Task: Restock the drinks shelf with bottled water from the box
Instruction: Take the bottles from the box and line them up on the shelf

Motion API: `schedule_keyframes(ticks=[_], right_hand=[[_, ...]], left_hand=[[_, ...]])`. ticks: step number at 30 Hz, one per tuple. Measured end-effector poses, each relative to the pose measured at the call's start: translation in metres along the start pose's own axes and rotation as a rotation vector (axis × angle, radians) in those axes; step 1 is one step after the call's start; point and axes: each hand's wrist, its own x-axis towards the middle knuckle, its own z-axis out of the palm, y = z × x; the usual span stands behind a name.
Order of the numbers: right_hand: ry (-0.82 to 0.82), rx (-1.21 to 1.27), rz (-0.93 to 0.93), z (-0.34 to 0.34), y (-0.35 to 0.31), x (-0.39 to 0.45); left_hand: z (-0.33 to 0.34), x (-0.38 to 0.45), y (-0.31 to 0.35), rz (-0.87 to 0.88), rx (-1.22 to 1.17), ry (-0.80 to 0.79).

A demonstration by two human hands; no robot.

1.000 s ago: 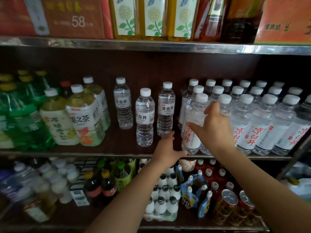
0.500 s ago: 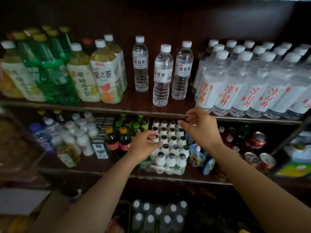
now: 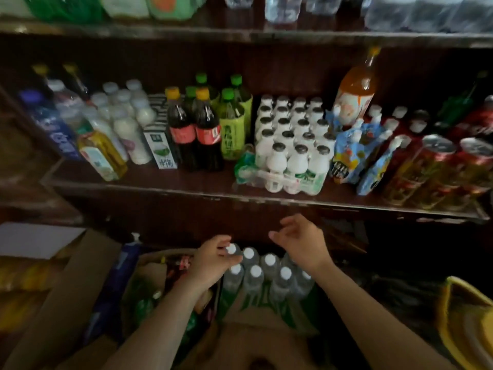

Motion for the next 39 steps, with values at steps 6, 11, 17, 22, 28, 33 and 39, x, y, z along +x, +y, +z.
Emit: schedule_keyframes(ticks=[6,11,17,22,28,33,39], right_hand=[[-0.071,0.012,0.034,0.101,0.097,0.005],[-0.088,-0.049,-0.084,0.165,0.148,0.010],[-0.056,-0.060,-0.236,0.211,0.187,0.014],[-0.046,-0.093,-0.255,0.232,0.205,0.010],[-0.007,-0.118,-0.269,0.243,0.209,0.007],[0.076,-0.188,-0.332,0.248,0.201,0.006],[0.109,-0.116,-0.412,0.260,0.176,-0.006]], left_hand=[[0.027,0.046,-0.132,-0.103,0.048,0.014],[0.058,0.088,-0.204,-0.054,0.095,0.018],[0.092,0.122,-0.256,0.068,0.056,0.094],[0.108,0.147,-0.272,0.174,-0.012,0.156],[0.114,0.154,-0.280,0.283,0.008,0.229],[0.113,0.134,-0.291,0.354,-0.067,0.265],[0.105,0.093,-0.280,0.424,-0.057,0.427]])
